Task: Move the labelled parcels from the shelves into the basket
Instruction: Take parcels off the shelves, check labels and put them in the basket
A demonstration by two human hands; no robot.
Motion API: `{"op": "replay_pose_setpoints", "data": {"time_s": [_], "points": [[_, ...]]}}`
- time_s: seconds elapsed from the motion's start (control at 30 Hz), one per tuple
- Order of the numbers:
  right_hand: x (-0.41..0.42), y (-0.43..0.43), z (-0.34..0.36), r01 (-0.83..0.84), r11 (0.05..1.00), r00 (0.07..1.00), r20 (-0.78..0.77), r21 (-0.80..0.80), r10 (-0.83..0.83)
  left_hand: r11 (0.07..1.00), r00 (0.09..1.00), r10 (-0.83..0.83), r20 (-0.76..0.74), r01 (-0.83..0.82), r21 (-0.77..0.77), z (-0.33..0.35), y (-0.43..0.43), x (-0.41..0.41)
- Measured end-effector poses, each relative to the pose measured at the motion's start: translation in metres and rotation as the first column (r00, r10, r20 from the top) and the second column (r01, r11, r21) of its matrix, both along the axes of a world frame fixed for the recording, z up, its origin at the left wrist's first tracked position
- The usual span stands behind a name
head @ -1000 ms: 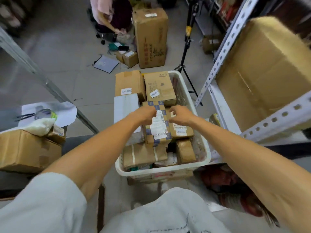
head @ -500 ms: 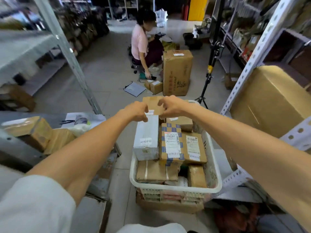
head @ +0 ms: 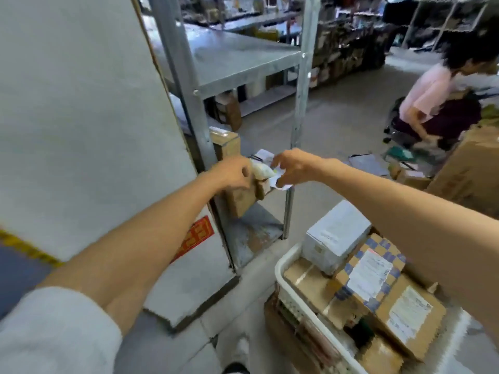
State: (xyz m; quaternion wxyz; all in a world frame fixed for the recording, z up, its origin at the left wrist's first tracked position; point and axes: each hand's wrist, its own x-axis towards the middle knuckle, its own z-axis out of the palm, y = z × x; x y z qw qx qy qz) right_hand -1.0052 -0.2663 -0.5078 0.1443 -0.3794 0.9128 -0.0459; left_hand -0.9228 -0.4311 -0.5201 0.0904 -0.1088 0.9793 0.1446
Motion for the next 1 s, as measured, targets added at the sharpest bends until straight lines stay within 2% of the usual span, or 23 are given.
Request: {"op": "replay_pose_setpoints", "data": {"time_s": [0.17, 0.3, 0.4, 0.5, 0.67, 1.0], "points": [[0.068, -0.081, 0.004, -0.353, 0.936, 0.935, -0.030, 0.020, 0.353, 0.944, 0.945, 0.328, 0.012, -0.327, -0.045, 0.001, -0.049, 0.105], [0.136, -0.128, 0.010, -0.498, 0.865, 0.865, 0.032, -0.065, 0.501, 0.859, 0.860, 0.511, -0.001, -0.510, -0.052, 0.006, -0.068, 0.190], [0.191, -0.147, 0.015, -0.598, 0.800, 0.798, 0.047, -0.056, 0.600, 0.780, 0.780, 0.626, 0.017, -0.624, -0.046, 0.014, -0.073, 0.255], [0.240, -0.152, 0.025, -0.696, 0.717, 0.717, 0.017, -0.047, 0.697, 0.707, 0.708, 0.706, 0.004, -0.705, -0.046, 0.018, -0.065, 0.315], [0.323, -0.152, 0.037, -0.833, 0.553, 0.553, 0.017, 0.016, 0.833, 0.585, 0.579, 0.811, 0.084, -0.807, -0.082, 0.009, -0.031, 0.414], [0.501, -0.185, 0.044, -0.981, 0.196, 0.196, -0.017, 0.009, 0.980, 0.251, 0.247, 0.968, 0.048, -0.961, -0.119, 0.022, 0.021, 0.598]]}}
